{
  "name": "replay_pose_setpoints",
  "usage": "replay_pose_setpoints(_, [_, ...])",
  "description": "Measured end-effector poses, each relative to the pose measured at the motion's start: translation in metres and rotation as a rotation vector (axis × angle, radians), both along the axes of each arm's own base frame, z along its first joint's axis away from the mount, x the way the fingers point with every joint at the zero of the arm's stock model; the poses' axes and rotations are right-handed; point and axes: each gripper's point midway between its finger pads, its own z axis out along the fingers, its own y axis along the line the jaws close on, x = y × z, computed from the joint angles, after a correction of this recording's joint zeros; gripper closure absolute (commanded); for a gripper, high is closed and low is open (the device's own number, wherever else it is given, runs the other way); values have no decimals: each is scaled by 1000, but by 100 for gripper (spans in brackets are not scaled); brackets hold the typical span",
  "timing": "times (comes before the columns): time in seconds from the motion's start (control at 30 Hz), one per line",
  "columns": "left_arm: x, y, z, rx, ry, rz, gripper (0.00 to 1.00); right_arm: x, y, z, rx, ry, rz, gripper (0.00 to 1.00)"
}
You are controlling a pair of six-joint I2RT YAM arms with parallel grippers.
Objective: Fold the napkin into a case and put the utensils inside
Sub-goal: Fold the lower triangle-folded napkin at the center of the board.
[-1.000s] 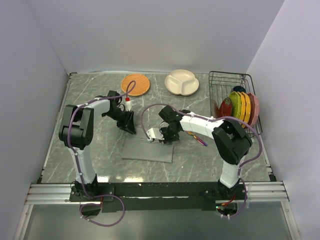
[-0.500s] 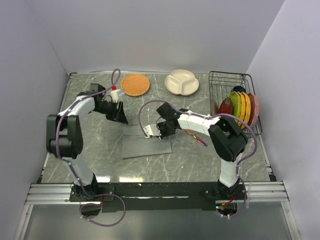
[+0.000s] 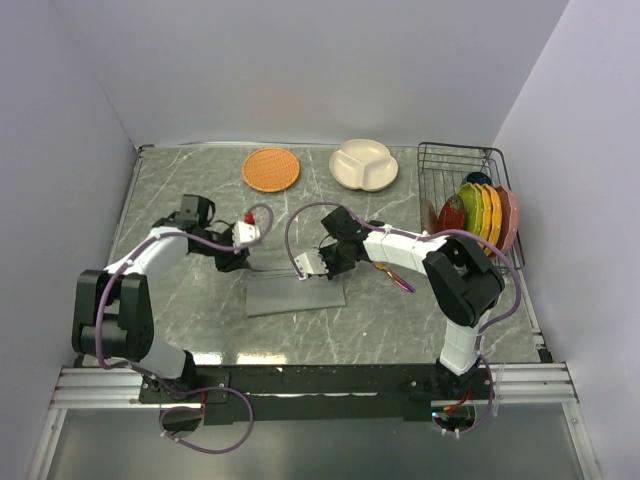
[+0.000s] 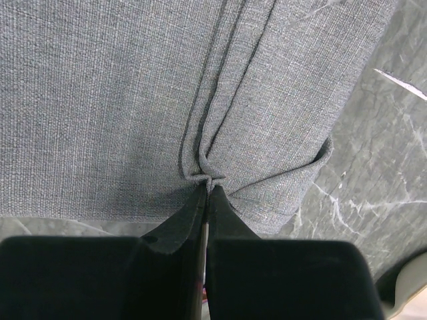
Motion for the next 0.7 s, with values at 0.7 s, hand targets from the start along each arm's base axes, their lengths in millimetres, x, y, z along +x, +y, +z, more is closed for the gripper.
replay_pose_setpoints(0.7, [11,-10,-54,162,-107,-146,65,0,0,0,27,0,7,100])
